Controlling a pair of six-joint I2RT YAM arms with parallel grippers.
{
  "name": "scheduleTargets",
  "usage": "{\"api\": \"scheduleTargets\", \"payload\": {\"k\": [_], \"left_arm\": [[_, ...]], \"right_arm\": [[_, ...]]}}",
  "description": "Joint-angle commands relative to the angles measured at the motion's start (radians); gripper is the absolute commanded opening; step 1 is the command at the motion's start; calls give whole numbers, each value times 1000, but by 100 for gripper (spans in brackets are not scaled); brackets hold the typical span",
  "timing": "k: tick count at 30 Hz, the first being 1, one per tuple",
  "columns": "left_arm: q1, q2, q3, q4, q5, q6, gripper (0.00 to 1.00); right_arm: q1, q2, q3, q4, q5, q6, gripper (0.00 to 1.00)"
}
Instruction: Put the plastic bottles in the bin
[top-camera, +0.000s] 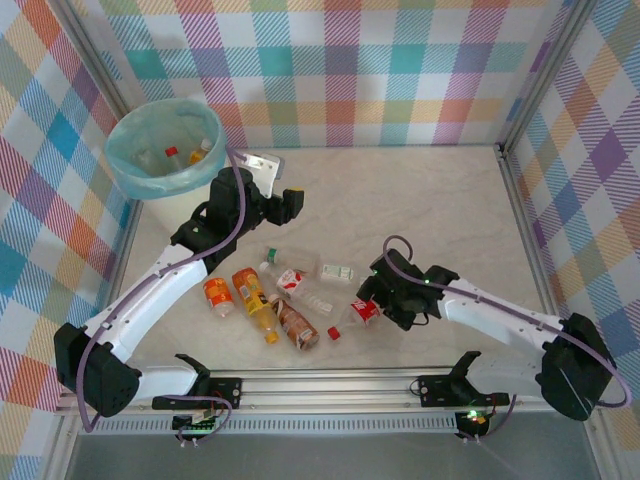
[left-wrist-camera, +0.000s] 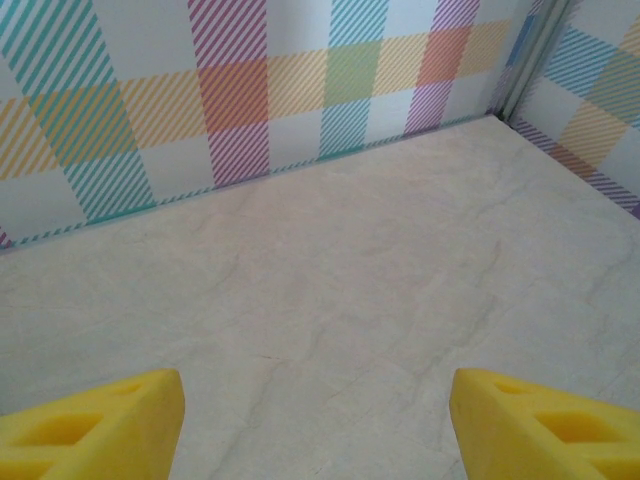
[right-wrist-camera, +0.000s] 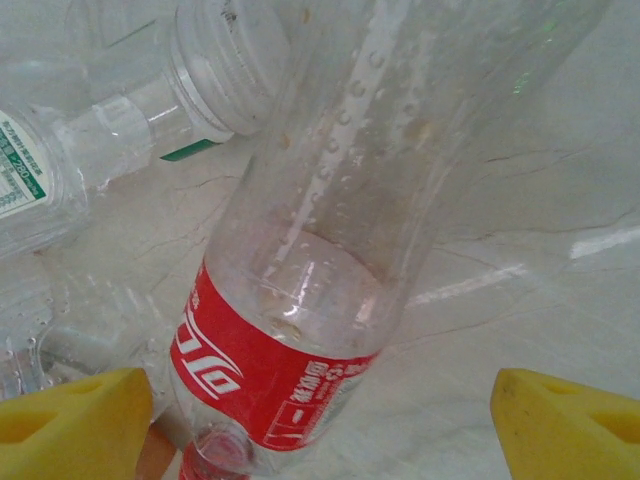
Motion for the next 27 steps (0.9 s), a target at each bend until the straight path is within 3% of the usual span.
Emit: {"api": "scheduleTargets", "payload": {"k": [1, 21, 27], "left_arm": [[-5, -21, -19, 22, -24, 20, 71], [-5, 13, -17, 12, -38, 30, 72], [-5, 13, -11, 11, -36, 29, 72]], "right_arm": [[6, 25, -8, 48, -48, 70, 88], [-17, 214, -36, 201, -177, 155, 92], [-27, 228, -56, 230, -199, 175, 83]]}}
